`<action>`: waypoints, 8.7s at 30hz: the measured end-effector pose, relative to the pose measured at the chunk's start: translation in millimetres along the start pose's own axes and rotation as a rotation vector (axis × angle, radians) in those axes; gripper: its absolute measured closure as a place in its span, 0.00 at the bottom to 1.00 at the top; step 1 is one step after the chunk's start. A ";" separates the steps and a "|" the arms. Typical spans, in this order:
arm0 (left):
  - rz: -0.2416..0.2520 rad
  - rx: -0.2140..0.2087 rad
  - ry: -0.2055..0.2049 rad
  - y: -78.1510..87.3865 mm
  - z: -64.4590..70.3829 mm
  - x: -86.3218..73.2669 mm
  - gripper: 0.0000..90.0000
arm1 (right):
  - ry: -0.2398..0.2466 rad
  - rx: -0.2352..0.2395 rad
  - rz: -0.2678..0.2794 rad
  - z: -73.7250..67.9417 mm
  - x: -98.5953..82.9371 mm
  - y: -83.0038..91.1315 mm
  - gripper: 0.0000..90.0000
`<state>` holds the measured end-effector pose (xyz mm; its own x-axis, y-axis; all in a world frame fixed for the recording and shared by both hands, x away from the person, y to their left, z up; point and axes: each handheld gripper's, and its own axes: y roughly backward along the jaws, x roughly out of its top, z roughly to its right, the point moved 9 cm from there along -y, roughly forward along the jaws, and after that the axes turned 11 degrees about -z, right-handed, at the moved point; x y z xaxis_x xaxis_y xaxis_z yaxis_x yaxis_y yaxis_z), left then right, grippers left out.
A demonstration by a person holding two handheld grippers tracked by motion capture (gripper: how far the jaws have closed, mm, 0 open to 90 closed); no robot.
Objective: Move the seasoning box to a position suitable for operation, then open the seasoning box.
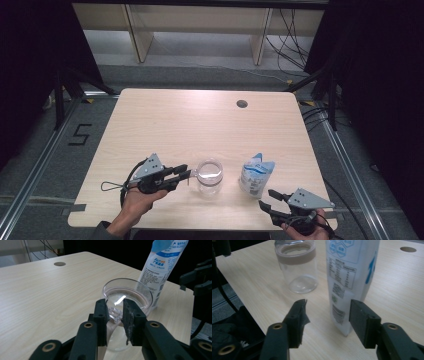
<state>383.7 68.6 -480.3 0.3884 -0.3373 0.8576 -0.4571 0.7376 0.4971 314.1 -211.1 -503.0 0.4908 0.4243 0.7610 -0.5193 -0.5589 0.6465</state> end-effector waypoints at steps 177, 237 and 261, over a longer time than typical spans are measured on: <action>-0.173 0.082 -0.033 -9.6 -5.7 -61.1 0.27 | 0.215 0.004 0.121 -61.4 105.9 -84.1 0.94; -0.138 0.132 0.007 -12.8 -20.6 -65.4 0.27 | 0.233 0.044 0.145 -72.3 104.9 -72.6 0.54; -0.141 0.146 0.018 -12.9 -23.2 -66.9 0.27 | 0.101 -0.009 0.182 -44.8 54.5 -15.2 0.46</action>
<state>382.2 95.3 -547.2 0.4708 -0.4195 0.7761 -0.5077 0.5906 0.6272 317.5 -147.5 -468.9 0.3158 0.3862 0.8666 -0.5997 -0.6266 0.4978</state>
